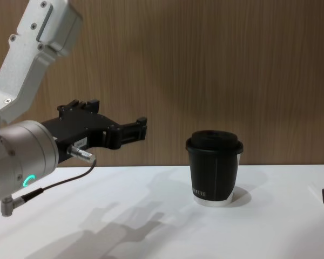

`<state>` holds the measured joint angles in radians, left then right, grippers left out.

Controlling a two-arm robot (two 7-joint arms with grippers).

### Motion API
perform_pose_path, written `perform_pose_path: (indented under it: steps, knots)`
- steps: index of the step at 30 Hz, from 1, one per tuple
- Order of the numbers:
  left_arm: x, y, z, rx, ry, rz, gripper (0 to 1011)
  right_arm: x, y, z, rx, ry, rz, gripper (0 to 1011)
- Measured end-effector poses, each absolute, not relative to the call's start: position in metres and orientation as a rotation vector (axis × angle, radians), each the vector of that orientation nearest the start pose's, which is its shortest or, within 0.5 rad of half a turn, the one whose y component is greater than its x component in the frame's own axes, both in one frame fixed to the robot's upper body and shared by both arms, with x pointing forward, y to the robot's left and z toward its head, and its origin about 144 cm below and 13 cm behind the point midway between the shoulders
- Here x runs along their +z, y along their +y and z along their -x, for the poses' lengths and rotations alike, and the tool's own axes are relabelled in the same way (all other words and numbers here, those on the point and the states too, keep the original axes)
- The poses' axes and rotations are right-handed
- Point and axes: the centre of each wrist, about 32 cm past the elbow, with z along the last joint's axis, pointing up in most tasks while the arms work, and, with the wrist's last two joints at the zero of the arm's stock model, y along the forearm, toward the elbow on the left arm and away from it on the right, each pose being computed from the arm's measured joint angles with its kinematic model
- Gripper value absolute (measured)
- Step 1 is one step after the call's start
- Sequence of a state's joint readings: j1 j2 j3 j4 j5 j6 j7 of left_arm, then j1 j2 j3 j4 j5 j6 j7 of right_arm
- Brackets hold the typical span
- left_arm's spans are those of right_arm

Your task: Pick up the straw with one hand, pass it to the other hand, and insert it into the cup.

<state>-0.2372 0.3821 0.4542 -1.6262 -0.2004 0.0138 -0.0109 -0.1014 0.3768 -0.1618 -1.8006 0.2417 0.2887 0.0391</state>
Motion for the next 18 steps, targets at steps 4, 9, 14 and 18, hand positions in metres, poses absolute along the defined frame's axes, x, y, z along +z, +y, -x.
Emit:
perform_pose_path:
  steps: [4, 9, 14, 18]
  knots:
    - [1.2044, 0.1984, -0.492, 1.124, -0.268, -0.061, 1003, 1.1783, -0.2625, -0.4228, -1.307, 0.082, 0.282, 1001]
    - [1.2044, 0.1984, -0.492, 1.124, -0.268, -0.061, 1002, 1.1788, -0.2625, -0.4218, -1.305, 0.113, 0.288, 1001]
    - [1.2044, 0.1984, -0.492, 1.124, -0.268, -0.061, 1003, 1.1787, -0.2623, -0.4207, -1.304, 0.147, 0.291, 1001]
    - [1.2044, 0.1984, -0.492, 1.124, -0.268, -0.061, 1003, 1.1784, -0.262, -0.4199, -1.3, 0.168, 0.296, 1001]
